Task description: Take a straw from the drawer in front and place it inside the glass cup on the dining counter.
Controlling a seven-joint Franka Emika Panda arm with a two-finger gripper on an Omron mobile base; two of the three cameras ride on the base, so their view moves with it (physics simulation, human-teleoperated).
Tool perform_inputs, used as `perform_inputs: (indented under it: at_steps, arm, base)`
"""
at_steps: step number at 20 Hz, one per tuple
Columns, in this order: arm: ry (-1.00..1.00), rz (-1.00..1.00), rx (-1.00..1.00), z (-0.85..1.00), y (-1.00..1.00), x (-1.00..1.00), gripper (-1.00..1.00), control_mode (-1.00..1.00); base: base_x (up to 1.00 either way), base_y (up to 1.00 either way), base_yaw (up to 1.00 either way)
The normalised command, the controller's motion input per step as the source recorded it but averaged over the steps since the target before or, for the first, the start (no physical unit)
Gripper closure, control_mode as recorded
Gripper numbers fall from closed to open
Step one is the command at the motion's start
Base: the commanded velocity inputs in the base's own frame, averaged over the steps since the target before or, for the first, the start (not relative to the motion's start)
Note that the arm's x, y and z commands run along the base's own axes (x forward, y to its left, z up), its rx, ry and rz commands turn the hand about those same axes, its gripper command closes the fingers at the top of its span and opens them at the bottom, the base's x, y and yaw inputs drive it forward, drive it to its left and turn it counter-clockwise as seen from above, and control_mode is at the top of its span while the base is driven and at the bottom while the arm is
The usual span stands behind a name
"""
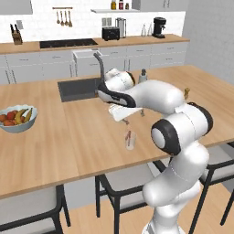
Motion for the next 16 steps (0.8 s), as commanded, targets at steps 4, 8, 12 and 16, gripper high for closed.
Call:
perform_inputs:
  at_steps: [4,8,12,16]
  arm:
    - [-0.38,0.02,0.18,0.71,-0.23,-0.87,-1.0,-1.0]
    - [-0.3,0.03,0.25,0.58,-0.55,-0.65,-1.0,-1.0]
    - [-0.25,0.05,0.24,0.25,-0.74,-0.25,-1.0,-1.0]
    - [-0.13,0.05,0.13,0.0,-0.81,0.0,-1.0,-1.0]
  base:
    - [0.0,0.0,0.0]
    - [0.0,0.0,0.0]
    - [0.0,0.0,0.0]
    - [0.0,0.0,0.0]
